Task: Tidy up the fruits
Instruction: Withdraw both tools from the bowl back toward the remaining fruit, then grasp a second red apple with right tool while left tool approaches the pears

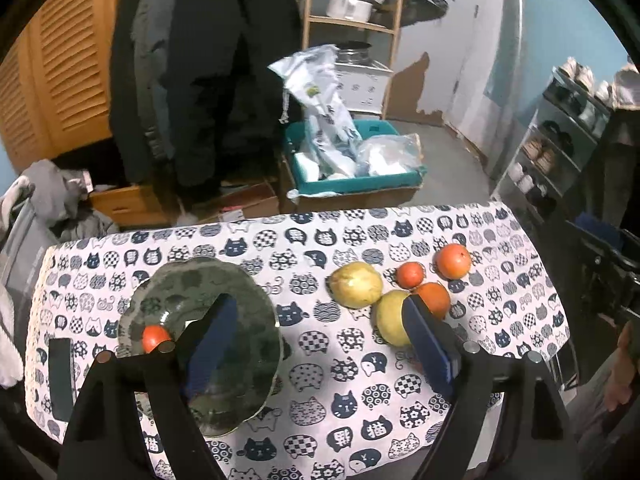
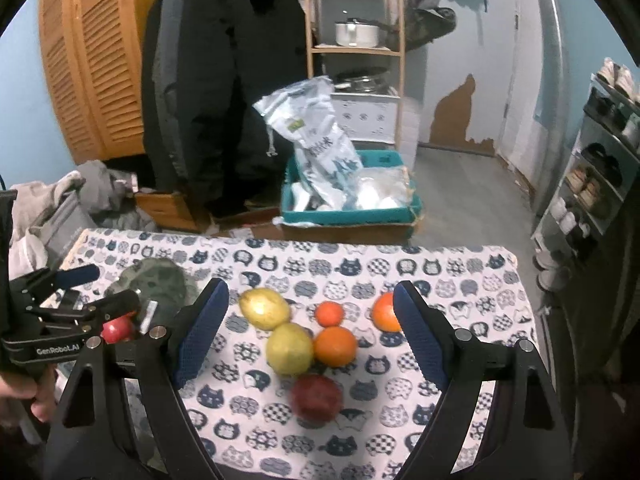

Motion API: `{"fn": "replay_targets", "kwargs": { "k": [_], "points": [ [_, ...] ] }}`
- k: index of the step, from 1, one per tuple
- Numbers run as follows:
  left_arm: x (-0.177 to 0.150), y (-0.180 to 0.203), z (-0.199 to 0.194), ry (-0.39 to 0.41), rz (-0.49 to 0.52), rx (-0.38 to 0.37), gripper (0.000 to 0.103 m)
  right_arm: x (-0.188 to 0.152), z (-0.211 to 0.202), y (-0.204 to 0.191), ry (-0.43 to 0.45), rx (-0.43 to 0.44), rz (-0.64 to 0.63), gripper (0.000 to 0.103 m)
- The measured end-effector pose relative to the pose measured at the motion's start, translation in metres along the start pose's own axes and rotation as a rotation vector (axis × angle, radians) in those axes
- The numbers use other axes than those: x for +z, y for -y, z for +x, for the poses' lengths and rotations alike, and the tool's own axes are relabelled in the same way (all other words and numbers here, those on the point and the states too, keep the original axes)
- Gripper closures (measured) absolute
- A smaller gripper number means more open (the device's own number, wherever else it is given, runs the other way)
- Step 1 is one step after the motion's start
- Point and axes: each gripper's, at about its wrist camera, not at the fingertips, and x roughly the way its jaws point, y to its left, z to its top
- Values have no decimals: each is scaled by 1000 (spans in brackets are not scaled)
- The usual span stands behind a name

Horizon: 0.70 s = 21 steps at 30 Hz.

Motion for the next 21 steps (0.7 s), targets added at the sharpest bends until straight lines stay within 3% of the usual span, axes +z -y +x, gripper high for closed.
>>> {"fn": "replay_targets", "kwargs": {
  "k": [9,21],
  "points": [
    [-8,27,27,-62,43,1,17,-30,24,23,-109,-43,13,18],
    [-31,28,80,-201,65,40,17,-61,72,25,-265,-11,42,18]
  ]
}}
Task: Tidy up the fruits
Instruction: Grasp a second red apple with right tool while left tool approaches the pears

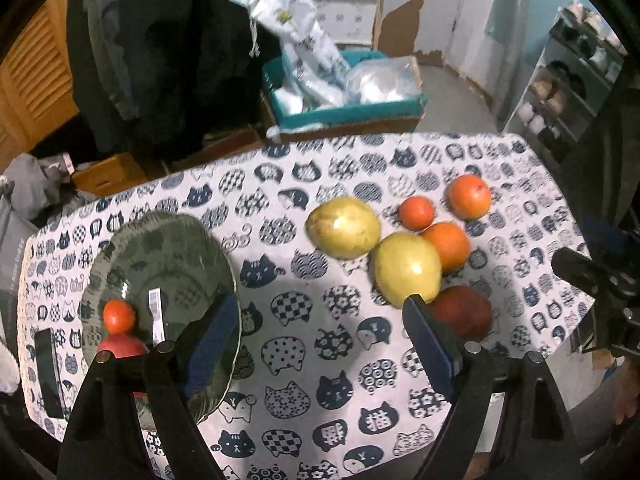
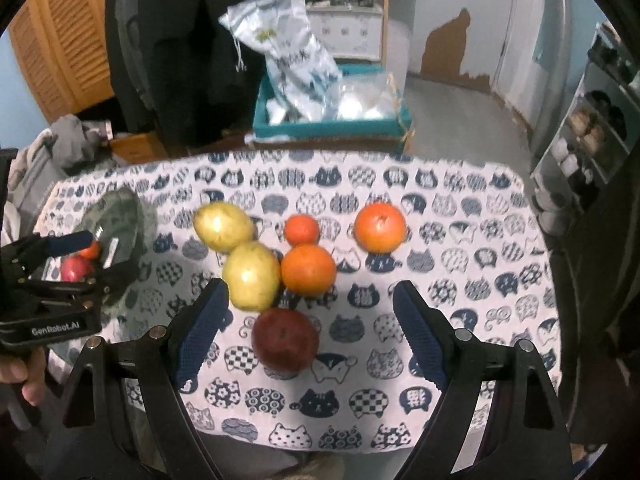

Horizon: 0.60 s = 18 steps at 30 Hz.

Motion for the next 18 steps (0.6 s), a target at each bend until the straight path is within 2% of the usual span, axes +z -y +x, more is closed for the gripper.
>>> {"fn": "replay_targets", "kwargs": {
  "k": [8,13,18],
  "points": [
    [-14,-9,42,-123,-57,-11,17,-18,52,-6,-147,29,7,18],
    [-21,-12,58,-164,-57,10,17,-26,75,-14,-211,42,3,18],
    [-26,-12,66,-196,-70,-15,17,-31,92,-19,-257,48,4,18]
  ]
}}
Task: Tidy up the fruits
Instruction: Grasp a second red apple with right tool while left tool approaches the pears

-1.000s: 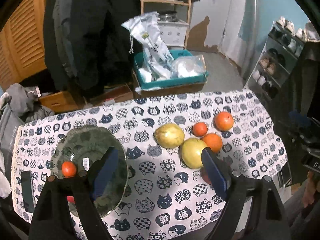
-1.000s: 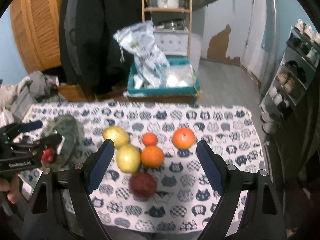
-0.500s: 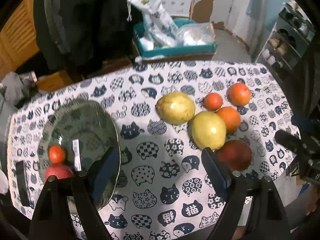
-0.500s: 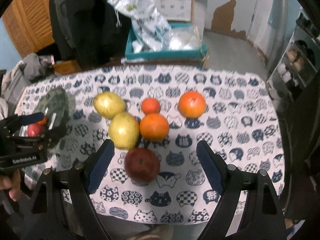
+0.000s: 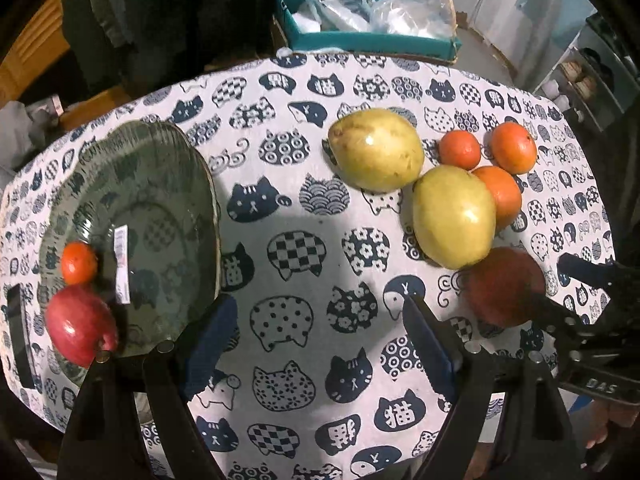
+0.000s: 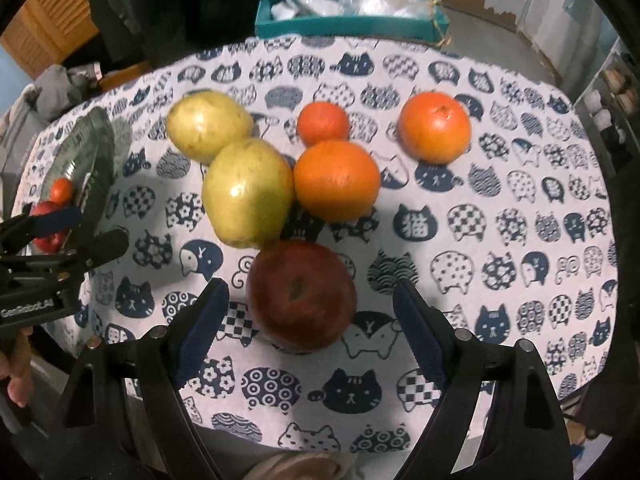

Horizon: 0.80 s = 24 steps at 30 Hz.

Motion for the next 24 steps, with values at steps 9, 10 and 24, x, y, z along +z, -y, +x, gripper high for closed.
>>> {"fn": "replay_targets", "kwargs": {
  "k": [9,10,24],
  "points": [
    [1,5,7,-16,10,-1,17,1,32,3,-70,27,18,20],
    [1,5,7,-17,10,-3,17,0,35,5,-79,40,26,24],
    [21,27,9,-7,4,-52,17,1,21,47,-21,4,98,30]
  ]
}}
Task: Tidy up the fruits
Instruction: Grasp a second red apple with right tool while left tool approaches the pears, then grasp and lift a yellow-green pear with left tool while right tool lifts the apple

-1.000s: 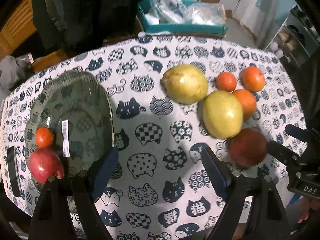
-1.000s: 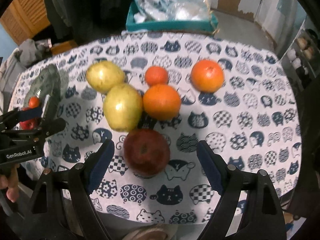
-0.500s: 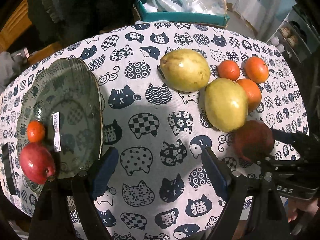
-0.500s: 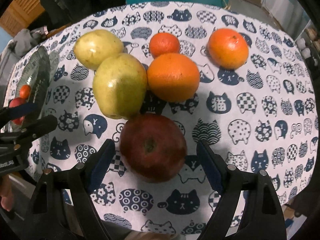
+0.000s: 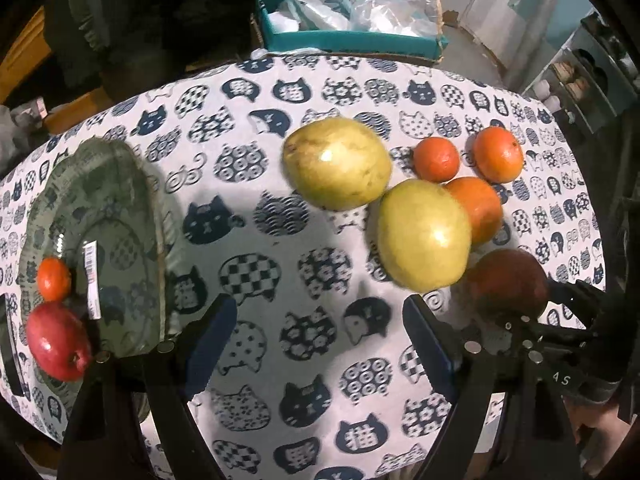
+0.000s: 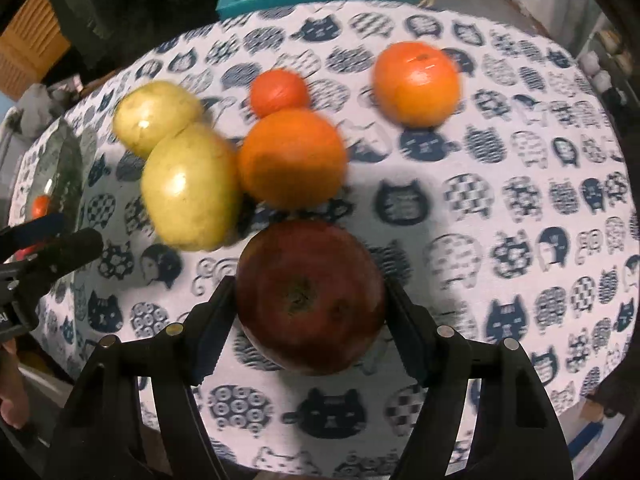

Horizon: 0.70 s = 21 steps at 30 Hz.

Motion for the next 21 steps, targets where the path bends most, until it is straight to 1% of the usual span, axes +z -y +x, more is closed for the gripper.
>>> {"fn": "replay_targets", "kwargs": {
  "k": [5,9,16,21],
  "points": [
    [7,19,2,9,15,-24,17,5,-9,22,44,-64,-3,30],
    [12,34,8,11,32,-33,17,9,-14,35,71,-90,3,30],
    [20,50,24,-3,57,-28,17,15,-19,57,98,-88,52,30],
    [25,56,32,-11,53,-39,17,19,-17,58,106,-71,67,30]
  ]
}}
